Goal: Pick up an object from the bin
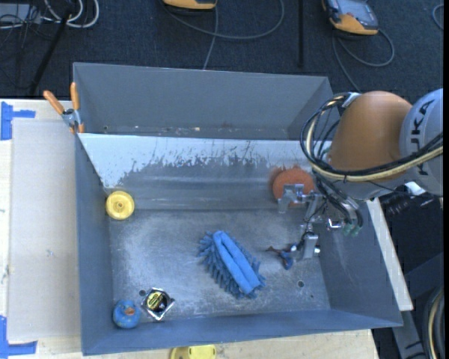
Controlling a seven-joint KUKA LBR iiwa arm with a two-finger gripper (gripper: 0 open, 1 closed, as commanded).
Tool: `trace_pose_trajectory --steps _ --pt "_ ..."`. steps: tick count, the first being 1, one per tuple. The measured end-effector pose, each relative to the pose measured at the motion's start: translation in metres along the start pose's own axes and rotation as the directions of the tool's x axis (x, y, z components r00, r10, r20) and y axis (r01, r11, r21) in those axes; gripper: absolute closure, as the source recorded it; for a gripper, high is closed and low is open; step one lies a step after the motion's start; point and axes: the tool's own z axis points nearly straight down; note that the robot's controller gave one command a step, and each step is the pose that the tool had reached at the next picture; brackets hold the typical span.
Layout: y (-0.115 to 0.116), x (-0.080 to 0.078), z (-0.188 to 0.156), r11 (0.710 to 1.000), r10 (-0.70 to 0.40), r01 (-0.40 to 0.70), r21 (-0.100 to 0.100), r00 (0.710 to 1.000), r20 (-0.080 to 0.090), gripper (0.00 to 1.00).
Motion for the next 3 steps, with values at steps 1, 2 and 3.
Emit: trace_pose_trajectory --steps 1,2,3 --pt "0.0 -0.001 -0.005 1.0 -0.002 0.001 0.001 1.0 0.006 0.0" --pt "0.049 -0.009 0.029 0.999 0.04 -0.04 0.001 0.999 0.01 0.0" --pt "0.073 0.013 0.059 0.999 0.037 -0.036 -0.005 0.999 0.006 0.0"
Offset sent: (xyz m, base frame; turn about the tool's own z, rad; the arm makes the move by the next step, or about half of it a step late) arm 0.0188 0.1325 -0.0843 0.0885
